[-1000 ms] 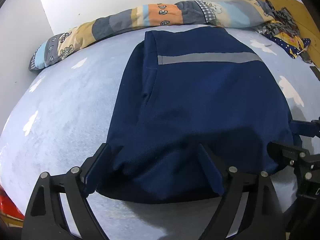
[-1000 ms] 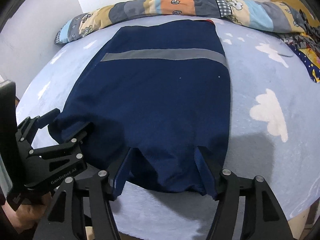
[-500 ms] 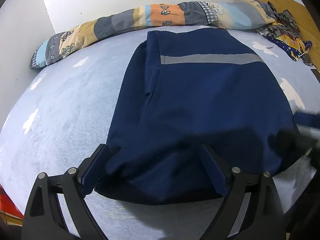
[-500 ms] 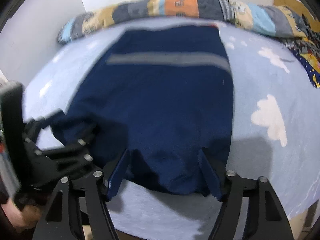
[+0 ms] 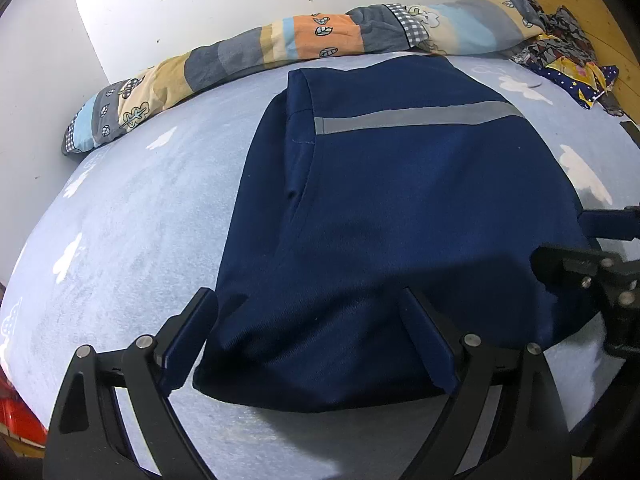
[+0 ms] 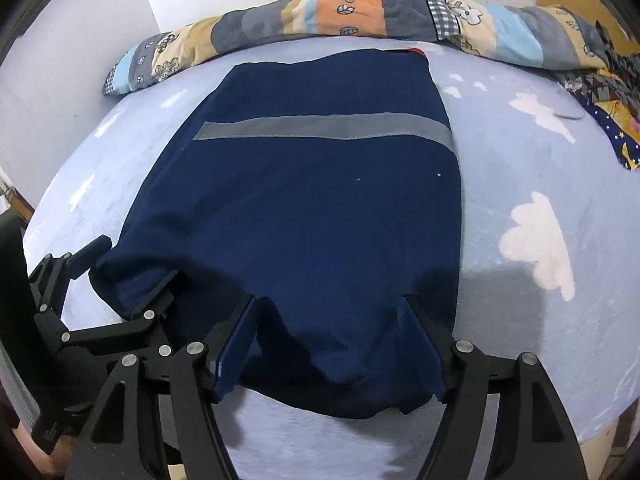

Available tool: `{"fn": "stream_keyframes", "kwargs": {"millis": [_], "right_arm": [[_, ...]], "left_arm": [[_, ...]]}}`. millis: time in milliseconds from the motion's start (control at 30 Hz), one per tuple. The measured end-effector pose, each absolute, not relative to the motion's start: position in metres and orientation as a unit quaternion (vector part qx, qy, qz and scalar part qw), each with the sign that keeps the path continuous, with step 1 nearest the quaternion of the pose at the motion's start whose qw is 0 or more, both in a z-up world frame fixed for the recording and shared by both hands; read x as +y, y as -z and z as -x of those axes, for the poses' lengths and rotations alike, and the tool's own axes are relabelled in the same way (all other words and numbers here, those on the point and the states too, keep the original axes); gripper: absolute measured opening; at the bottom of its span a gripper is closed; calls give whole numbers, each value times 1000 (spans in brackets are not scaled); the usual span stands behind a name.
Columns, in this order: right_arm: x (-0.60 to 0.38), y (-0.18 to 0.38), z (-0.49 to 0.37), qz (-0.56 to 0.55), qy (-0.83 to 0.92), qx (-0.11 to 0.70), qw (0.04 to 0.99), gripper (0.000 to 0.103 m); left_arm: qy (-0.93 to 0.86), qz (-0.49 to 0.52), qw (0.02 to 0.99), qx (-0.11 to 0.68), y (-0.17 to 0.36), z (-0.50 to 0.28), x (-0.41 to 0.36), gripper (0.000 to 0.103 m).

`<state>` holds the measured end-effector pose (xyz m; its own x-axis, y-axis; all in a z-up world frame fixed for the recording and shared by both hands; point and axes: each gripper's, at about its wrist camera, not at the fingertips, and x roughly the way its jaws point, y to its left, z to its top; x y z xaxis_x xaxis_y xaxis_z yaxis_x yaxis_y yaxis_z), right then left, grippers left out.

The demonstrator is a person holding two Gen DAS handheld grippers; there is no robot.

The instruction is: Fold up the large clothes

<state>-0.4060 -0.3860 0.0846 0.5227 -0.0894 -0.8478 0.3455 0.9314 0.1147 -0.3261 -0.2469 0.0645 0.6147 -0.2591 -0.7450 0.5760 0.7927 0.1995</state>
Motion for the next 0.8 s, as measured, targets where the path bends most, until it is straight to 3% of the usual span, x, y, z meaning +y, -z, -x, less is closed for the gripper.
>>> {"fn": "stream_keyframes", "kwargs": {"millis": [467, 633, 800], "right_arm": [[-382, -134, 440, -109, 188, 370, 903, 74], [-380, -119, 449, -139, 181, 398, 889, 75], [-372, -74, 437, -130, 175, 498, 839, 76]], "left_arm": [[248, -185, 878, 366, -85, 333, -237, 93], [240, -193, 864, 397, -75, 328, -235, 93], [242, -171, 852, 431, -70, 321, -231, 93]]}}
